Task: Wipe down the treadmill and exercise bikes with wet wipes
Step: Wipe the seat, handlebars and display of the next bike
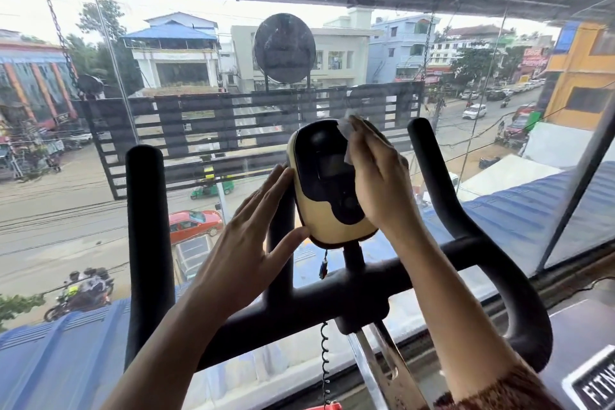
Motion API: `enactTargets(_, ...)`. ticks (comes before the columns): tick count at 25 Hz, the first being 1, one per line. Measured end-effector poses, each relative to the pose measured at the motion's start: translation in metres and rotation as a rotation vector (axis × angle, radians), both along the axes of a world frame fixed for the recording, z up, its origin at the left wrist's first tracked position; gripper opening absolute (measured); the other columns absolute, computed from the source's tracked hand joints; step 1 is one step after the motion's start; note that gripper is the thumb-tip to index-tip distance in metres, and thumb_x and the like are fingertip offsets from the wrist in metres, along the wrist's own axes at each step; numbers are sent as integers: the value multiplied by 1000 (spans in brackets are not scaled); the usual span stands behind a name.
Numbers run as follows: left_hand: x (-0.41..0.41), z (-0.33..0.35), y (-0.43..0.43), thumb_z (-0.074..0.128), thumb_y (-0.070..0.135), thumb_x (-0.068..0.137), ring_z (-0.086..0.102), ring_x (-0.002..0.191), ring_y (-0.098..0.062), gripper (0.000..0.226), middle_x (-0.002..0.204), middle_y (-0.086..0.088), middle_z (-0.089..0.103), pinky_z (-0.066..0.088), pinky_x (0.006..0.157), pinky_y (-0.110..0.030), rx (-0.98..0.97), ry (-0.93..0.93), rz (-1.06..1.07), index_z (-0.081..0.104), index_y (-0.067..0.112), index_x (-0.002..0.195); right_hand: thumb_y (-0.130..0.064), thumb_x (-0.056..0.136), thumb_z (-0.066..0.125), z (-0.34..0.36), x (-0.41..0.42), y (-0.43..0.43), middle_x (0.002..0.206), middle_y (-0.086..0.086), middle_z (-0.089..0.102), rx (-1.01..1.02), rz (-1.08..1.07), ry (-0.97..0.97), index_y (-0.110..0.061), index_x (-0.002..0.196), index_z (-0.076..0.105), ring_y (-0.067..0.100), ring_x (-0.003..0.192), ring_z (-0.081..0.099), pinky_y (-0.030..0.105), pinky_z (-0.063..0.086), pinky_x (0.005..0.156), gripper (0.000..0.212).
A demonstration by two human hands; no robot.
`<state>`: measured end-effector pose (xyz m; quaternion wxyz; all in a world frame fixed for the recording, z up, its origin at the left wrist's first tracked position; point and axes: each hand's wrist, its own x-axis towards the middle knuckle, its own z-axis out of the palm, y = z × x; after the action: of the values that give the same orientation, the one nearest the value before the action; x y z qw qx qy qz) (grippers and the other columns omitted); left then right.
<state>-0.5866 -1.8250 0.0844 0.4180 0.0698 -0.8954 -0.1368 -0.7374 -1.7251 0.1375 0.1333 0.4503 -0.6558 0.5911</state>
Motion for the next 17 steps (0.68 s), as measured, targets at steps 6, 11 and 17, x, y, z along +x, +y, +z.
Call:
enactTargets(6, 3, -3, 1, 44, 52, 88, 19, 129, 14, 70, 145, 9, 30, 12, 102, 4, 58, 23, 15, 21, 23, 147, -30, 98, 33, 12, 7, -20, 136, 12, 54, 224, -66, 547, -5, 129, 57, 28, 131, 43, 33, 27, 113, 47)
enactTargets(11, 3, -6, -1, 44, 54, 85, 22, 128, 11, 73, 143, 15, 29, 14, 101, 4, 99, 30, 14, 19, 26, 148, -23, 101, 37, -50, 17, 36, 158, -8, 20, 332, 42, 733, -22, 147, 35, 12, 147, 10, 30, 10, 120, 47)
enactTargets(17, 5, -1, 3, 63, 36, 90, 59, 106, -39, 69, 145, 12, 28, 34, 94, -19, 80, 3, 73, 31, 17, 148, -23, 102, 36, -74, 19, 41, 159, 2, 12, 148, -47, 214, -16, 151, 19, 9, 146, 3, 15, 9, 116, 53)
